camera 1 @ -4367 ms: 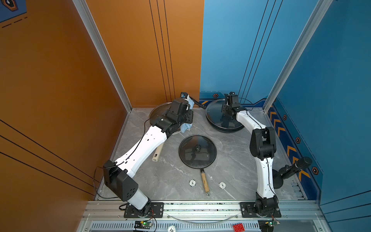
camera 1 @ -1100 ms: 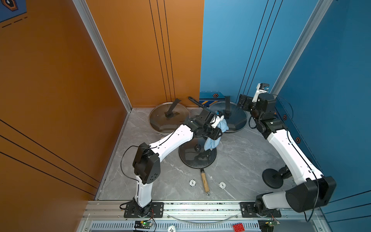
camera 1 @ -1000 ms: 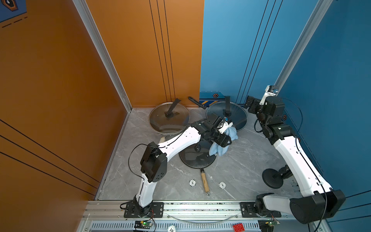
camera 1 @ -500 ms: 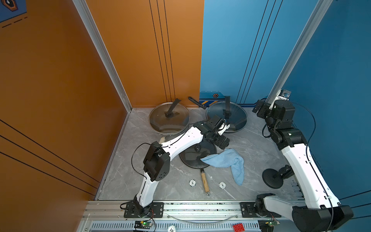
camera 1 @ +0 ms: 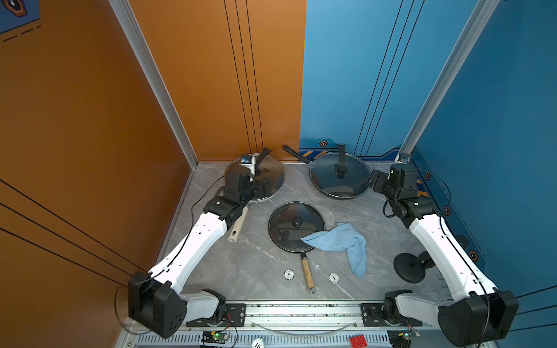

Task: Wipe the pot lid with a cloth
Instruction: Reset both arms

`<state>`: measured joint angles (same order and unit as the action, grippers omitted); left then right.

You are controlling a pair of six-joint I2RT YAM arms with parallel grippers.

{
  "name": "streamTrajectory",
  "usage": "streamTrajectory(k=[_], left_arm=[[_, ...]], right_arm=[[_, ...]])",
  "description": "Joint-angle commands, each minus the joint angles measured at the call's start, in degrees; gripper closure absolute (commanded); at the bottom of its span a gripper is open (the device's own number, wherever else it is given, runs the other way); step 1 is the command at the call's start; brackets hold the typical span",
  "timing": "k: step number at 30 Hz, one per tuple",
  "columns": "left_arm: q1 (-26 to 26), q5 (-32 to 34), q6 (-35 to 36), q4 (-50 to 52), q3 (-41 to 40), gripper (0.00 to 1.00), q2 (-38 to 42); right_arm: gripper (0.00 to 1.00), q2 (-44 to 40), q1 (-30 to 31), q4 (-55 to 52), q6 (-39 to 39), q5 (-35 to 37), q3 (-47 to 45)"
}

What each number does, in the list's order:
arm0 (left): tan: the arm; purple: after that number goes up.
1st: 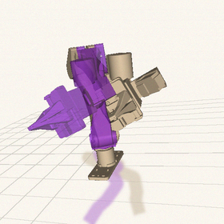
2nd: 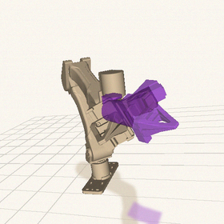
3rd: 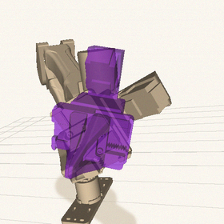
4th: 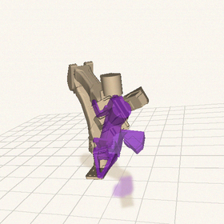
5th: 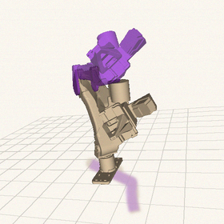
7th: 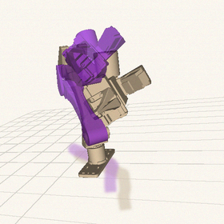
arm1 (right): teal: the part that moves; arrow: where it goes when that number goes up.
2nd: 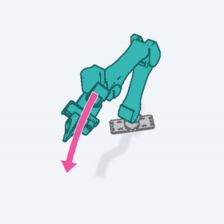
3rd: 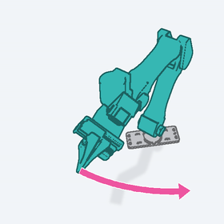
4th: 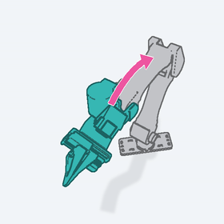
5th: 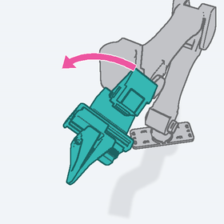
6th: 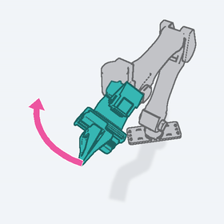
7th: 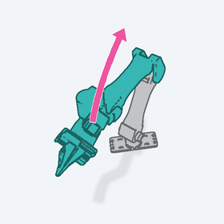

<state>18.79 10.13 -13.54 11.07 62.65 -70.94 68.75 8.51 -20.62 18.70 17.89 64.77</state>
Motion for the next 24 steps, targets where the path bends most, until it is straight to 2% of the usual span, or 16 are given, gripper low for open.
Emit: streamTrajectory(k=[1, 6, 9, 12, 14, 20, 24], left_arm=[[-4.9, 4.7, 0.9, -4.1, -7.7, 0.02, 3.9], [-13.0, 4.5, 2.0, -10.7, -20.4, 0.02, 8.6], [-14.6, 7.0, 5.7, -18.0, -28.5, 0.02, 10.2], [-16.3, 5.5, 9.6, -28.1, -35.9, 0.02, 9.8], [-17.7, 3.9, 9.7, -34.5, -39.3, 0.02, 7.7], [-18.4, 1.5, 8.7, -48.4, -40.5, 0.02, -4.8], [-18.3, -0.4, 11.4, -52.3, -38.0, 0.02, -12.0]], right_arm=[[0.0, -4.9, 0.8, -1.1, 1.5, 3.1, -4.2], [0.0, -11.9, 0.9, -1.4, 1.4, 7.9, -11.4], [0.0, -15.0, 0.9, -2.4, 1.1, 9.9, -14.2], [0.01, -16.2, 0.8, -3.3, 0.8, 11.5, -15.5], [0.0, -16.3, 0.8, -3.3, 0.9, 12.5, -16.3], [0.0, -15.7, 0.7, -2.5, 0.5, 14.7, -18.0], [0.0, -16.9, 0.7, -3.0, 1.2, 15.0, -18.3]])
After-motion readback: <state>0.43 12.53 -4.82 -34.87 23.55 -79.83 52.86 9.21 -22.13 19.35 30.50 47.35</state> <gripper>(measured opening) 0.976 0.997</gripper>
